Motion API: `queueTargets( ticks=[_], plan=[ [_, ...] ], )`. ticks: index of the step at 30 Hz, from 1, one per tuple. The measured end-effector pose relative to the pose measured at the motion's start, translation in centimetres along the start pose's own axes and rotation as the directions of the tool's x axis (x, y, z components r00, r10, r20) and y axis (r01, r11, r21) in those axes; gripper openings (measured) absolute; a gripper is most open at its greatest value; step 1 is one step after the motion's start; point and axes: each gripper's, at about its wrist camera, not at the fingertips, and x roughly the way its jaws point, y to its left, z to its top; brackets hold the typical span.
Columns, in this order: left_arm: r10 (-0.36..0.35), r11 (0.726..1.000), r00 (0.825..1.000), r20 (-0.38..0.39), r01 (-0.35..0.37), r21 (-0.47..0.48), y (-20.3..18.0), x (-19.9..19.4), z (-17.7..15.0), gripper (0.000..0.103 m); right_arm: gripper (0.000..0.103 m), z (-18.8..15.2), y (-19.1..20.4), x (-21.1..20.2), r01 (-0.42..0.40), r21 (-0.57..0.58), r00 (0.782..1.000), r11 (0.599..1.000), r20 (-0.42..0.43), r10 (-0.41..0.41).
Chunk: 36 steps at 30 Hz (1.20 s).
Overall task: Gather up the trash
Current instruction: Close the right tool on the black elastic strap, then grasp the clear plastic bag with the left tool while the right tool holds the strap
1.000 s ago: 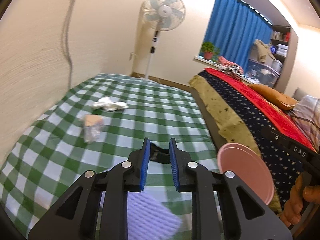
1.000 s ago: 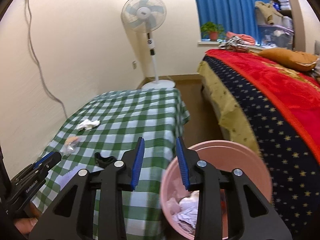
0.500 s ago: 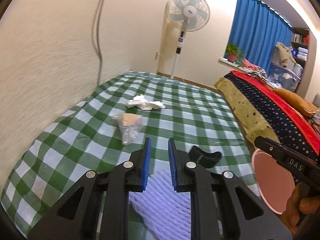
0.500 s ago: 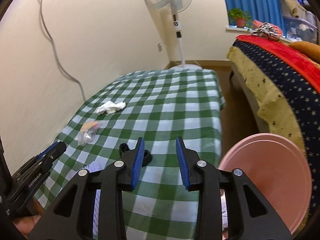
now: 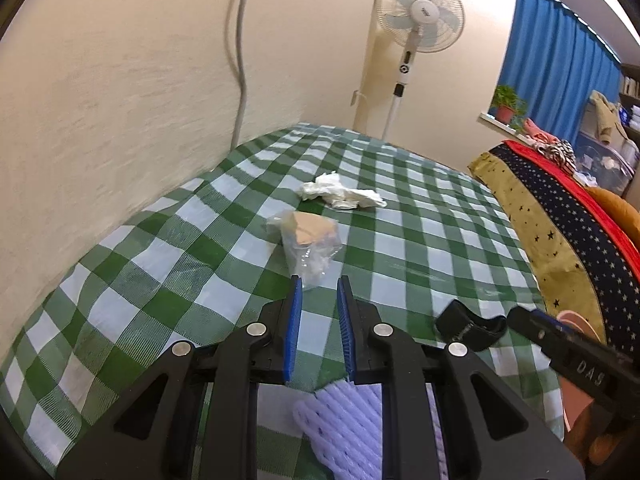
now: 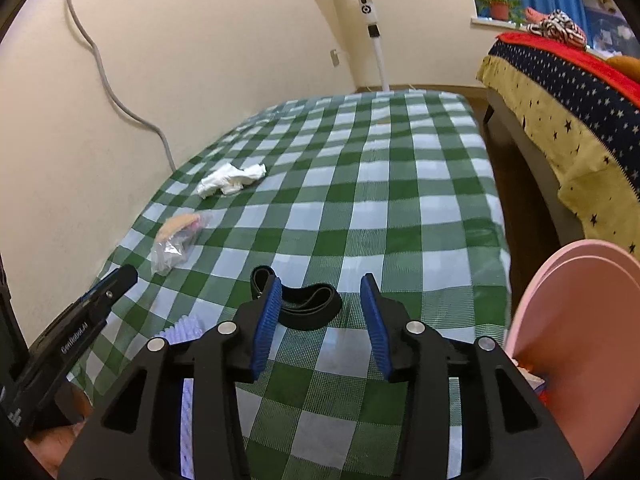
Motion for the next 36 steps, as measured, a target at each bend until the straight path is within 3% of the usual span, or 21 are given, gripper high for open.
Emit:
queueTargets(
  ticks=[14, 23, 36],
  plan=[
    [0.008, 0.998, 0.998, -0.059, -0.011, -0.054, 1.0, 2.6, 0.9, 0.020, 0.038, 0.0, -0.7, 2.6, -0.009, 0.049, 0.998, 0.999, -0.067, 0.012],
    [0.010, 0.998, 0.993, -0.114, -0.018, -0.062, 1.0, 4.0, 1.0, 0.020, 0.010, -0.2, -0.3, 2.8, -0.018, 0.027, 0.996, 0.999, -0.082, 0.020],
    [-0.013, 0.998, 0.991, -0.132, 0.004, -0.070, 0.8, 4.7, 1.1, 0.018, 0.007, -0.2, 0.0, 1.3, -0.029, -0.005, 0.998, 1.000, -0.049, 0.029]
  ],
)
